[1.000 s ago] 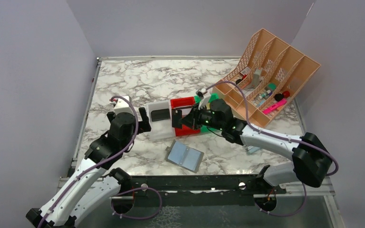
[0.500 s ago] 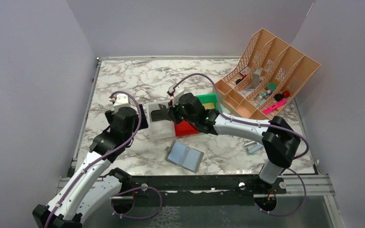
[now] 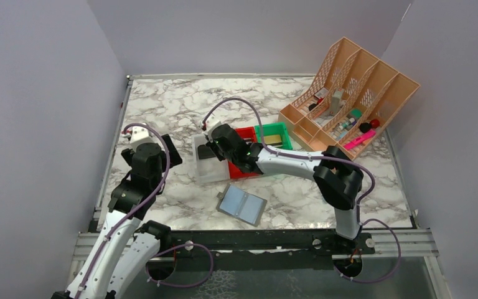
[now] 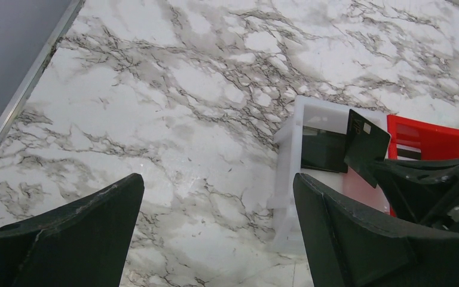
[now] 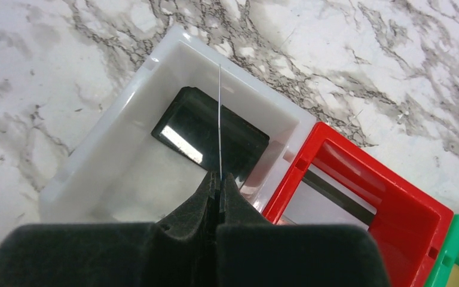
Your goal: Take the credit cards out of the card holder
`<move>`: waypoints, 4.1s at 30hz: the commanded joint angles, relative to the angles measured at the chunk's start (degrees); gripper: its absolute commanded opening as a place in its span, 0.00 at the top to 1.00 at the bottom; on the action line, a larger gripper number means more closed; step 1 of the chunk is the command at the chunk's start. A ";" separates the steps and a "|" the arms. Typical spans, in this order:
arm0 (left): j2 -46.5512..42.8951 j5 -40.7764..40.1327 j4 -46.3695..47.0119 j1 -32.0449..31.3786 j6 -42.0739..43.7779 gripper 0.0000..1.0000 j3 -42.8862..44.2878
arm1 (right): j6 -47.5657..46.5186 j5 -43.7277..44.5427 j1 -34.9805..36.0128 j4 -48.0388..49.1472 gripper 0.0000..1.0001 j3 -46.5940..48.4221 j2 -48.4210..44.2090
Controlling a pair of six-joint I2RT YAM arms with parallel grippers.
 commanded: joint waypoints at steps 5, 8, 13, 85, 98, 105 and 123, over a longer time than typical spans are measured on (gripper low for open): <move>-0.32 5.96 2.56 3.30 1.04 0.01 -0.99 | -9.77 13.17 2.35 -3.47 0.98 7.11 7.03; -0.50 6.20 2.64 3.55 1.18 0.01 -1.04 | -12.46 14.61 2.74 -3.56 0.97 8.07 8.64; -0.58 6.40 2.62 3.64 1.26 0.01 -1.10 | -16.41 15.15 2.95 -2.76 0.92 8.85 10.63; -0.41 20.23 6.04 4.07 5.39 0.01 -2.68 | 26.18 5.09 2.87 -0.41 0.44 -25.22 -29.80; 3.32 53.39 17.51 -3.07 -9.25 0.27 -11.03 | 46.97 -0.05 2.79 -9.46 0.37 -45.06 -52.50; 0.43 41.42 18.13 -16.75 -18.43 0.28 -17.52 | 49.46 0.72 2.87 -11.80 0.37 -48.97 -60.45; 15.14 29.66 21.32 -26.18 -18.33 0.41 -19.43 | 46.09 -8.25 2.83 -12.05 0.38 -43.67 -46.35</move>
